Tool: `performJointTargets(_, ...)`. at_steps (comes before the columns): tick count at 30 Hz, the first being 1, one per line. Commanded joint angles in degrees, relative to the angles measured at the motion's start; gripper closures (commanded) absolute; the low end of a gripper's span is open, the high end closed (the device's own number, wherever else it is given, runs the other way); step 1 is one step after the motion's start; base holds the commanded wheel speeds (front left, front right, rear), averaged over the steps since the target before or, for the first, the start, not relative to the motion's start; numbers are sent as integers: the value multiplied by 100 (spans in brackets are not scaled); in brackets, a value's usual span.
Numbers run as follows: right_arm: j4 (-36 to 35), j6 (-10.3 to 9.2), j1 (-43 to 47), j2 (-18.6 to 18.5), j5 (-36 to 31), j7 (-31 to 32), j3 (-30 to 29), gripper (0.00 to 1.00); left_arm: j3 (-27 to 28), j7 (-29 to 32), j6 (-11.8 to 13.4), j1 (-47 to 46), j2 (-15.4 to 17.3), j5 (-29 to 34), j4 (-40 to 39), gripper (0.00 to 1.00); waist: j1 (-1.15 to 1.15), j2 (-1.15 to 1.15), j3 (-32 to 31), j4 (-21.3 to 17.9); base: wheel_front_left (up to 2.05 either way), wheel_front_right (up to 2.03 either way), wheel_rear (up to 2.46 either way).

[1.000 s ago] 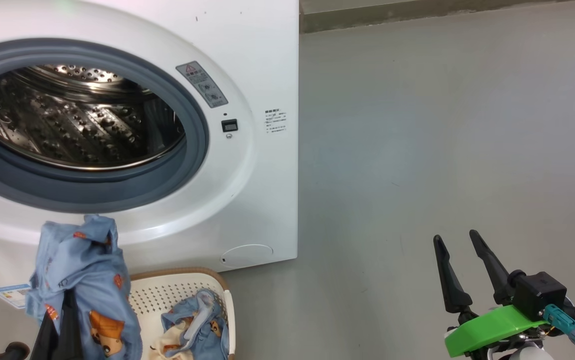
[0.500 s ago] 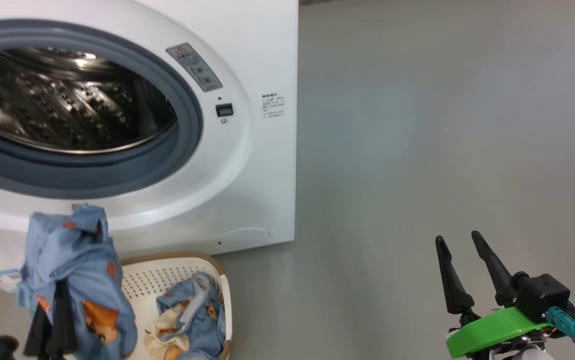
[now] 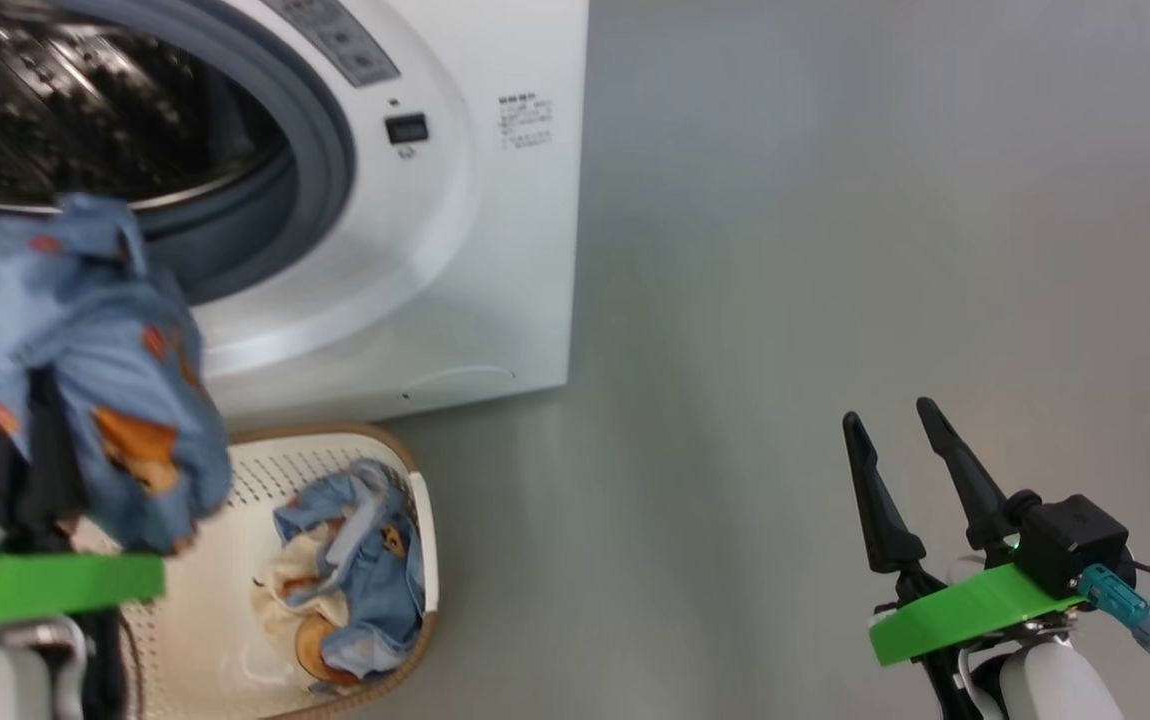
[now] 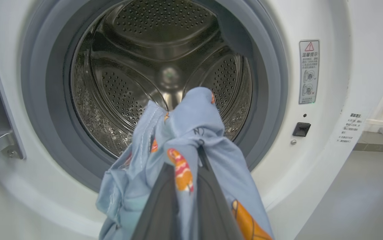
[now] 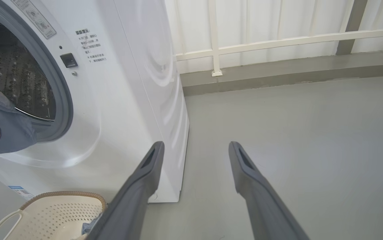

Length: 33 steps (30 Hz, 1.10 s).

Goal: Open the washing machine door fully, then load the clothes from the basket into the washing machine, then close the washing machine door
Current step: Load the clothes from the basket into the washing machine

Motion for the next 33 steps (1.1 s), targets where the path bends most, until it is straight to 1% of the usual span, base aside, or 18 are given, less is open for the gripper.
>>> performJointTargets(1, -152, 51, -118, -11, 123, -28, 177, 0, 224, -51, -18, -265, 231, -17, -80, 100, 0, 0, 386, -164, 0, 0, 0)
performJointTargets(13, -268, 51, -477, -11, 228, -28, 312, 0, 239, -51, -18, -1673, 960, -173, 439, 100, 0, 0, 1357, -420, 0, 0, 0)
performJointTargets(22, -250, 51, -684, -11, 404, -28, 466, 0, 46, -47, -18, -2985, 1565, -331, 1238, 100, 0, 0, 1800, -601, 0, 0, 0)
performJointTargets(26, -223, 51, -746, -11, 486, -28, 514, 0, -99, 116, -18, -3592, 1812, -437, 1654, 100, 0, 0, 1930, -688, 0, 0, 0)
performJointTargets(27, -220, 51, -767, -11, 528, -28, 532, 0, -227, 283, -18, -3882, 1942, -461, 1827, 100, 0, 0, 2008, -722, 0, 0, 0)
performJointTargets(29, -216, 51, -798, -11, 583, -28, 559, 0, -251, 530, -18, -4183, 2008, -682, 2041, 100, 0, 0, 2094, -761, 0, 0, 0)
performJointTargets(33, -183, 51, -861, -11, 720, -28, 643, 0, -586, 1010, -18, -4677, 2296, -921, 2324, 100, 0, 0, 2278, -843, 0, 0, 0)
